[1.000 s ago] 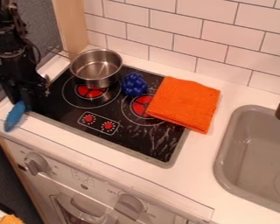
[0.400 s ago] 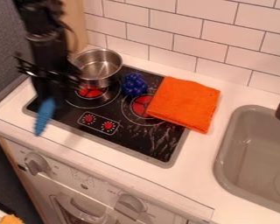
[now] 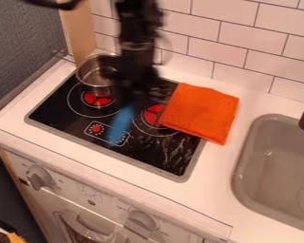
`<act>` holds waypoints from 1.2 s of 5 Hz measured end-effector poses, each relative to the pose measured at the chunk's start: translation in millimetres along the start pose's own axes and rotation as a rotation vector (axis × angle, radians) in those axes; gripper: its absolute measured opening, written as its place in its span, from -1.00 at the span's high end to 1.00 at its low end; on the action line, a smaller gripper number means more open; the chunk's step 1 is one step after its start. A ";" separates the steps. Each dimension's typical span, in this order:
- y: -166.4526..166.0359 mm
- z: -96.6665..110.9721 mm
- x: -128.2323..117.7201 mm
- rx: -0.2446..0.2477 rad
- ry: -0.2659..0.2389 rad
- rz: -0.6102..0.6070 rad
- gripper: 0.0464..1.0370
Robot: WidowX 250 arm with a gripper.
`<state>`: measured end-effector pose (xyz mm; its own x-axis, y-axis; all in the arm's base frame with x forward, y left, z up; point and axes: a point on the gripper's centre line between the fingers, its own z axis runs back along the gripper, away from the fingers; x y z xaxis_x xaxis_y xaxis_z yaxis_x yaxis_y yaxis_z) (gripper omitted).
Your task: Moved the spoon to the right side of the stove
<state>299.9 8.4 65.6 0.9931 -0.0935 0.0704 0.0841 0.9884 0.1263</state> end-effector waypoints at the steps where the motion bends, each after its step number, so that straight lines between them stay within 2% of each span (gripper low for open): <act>1: -37.0 4.2 36.1 -0.010 0.005 0.007 0.39; 2: -56.6 7.1 76.3 -0.038 0.014 0.044 0.39; 3: -61.1 -6.7 102.5 -0.033 0.053 0.073 0.39; 4: -62.8 -22.7 112.0 -0.019 0.090 0.076 0.39; 6: -64.4 -20.2 113.7 -0.031 0.098 0.045 0.39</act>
<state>409.1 -63.5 45.6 0.9990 -0.0384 -0.0215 0.0403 0.9947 0.0948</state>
